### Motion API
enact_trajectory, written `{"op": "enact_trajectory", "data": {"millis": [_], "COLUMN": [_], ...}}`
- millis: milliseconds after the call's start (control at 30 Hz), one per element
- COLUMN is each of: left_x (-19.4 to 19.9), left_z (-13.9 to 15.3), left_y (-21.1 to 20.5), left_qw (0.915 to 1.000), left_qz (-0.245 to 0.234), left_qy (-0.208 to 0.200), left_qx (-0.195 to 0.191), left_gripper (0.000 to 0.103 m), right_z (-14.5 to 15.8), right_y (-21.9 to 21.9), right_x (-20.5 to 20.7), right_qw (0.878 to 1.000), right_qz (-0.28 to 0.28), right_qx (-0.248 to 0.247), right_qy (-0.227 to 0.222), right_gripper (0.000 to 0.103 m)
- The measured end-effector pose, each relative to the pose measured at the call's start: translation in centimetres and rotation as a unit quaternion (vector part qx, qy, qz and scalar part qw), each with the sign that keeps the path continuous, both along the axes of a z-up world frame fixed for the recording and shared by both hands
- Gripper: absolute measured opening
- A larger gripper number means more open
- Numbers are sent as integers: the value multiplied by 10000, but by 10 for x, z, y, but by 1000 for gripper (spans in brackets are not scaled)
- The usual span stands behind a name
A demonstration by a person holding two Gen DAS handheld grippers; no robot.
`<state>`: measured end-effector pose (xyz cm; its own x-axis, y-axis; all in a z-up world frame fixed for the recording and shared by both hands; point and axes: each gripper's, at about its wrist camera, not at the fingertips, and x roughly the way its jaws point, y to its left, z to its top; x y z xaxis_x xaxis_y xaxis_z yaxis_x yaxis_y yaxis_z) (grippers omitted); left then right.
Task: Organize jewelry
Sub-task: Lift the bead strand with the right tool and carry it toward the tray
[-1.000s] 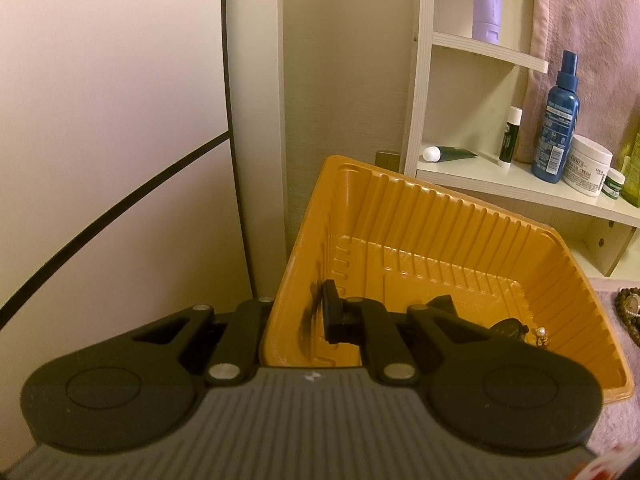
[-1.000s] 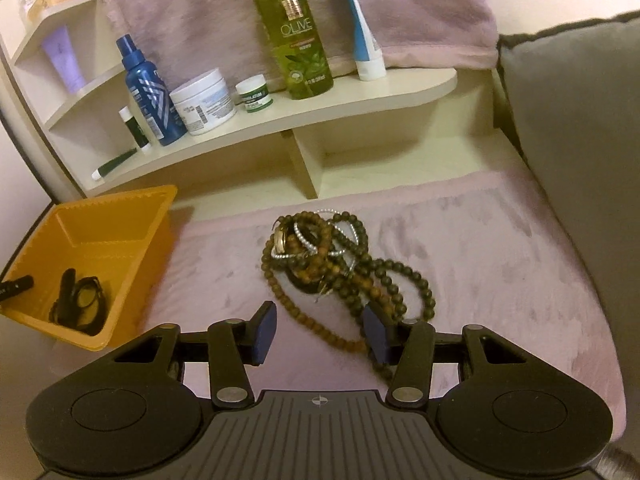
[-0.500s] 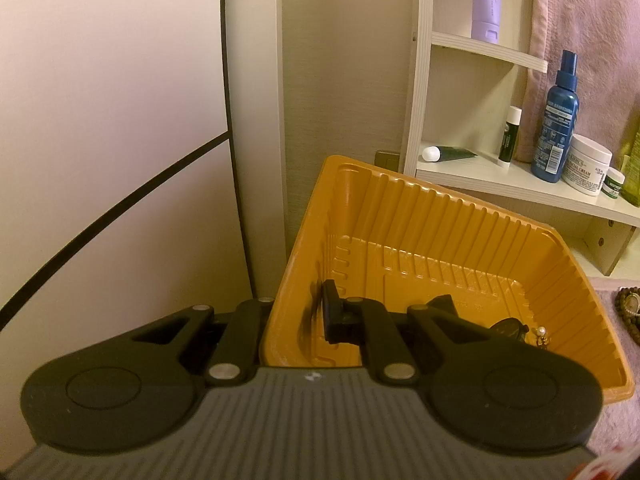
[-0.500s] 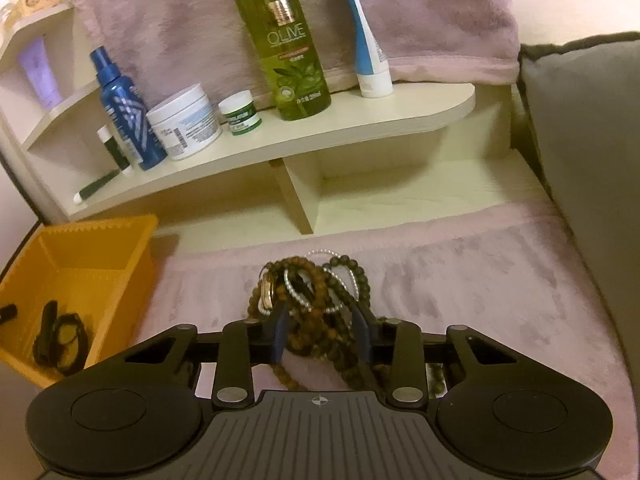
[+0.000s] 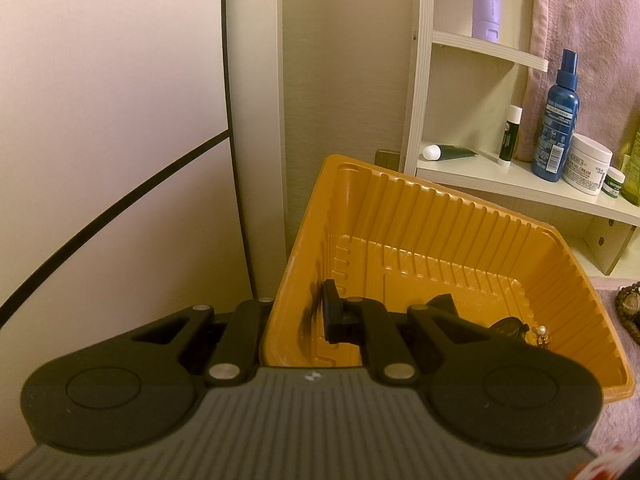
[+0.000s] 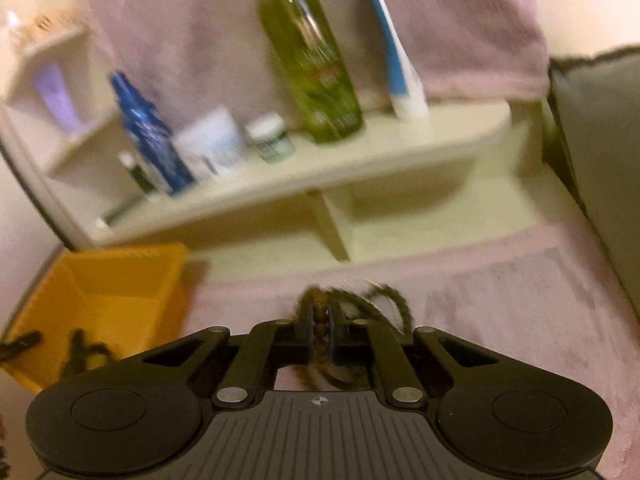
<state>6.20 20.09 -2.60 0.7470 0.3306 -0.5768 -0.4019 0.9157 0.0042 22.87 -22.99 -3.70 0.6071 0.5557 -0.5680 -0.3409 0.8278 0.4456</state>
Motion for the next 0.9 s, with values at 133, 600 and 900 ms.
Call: {"op": "enact_trajectory", "data": {"millis": [133, 600, 900], "left_x": [0, -1, -1], "left_z": [0, 0, 0], "left_y": [0, 0, 0], "left_qw": [10000, 10000, 10000], "left_qz": [-2, -9, -8], "left_qy": [0, -15, -20], "left_qx": [5, 8, 1], "left_gripper": [10, 10, 10], "right_z": [25, 77, 121], "right_y": [-2, -18, -28], "right_x": [-14, -50, -61], "right_qw": [9990, 9960, 9907], "right_qz": [162, 125, -11], "right_qx": [265, 504, 598], "right_qy": [-318, -734, -1223], "right_gripper": [7, 7, 7]}}
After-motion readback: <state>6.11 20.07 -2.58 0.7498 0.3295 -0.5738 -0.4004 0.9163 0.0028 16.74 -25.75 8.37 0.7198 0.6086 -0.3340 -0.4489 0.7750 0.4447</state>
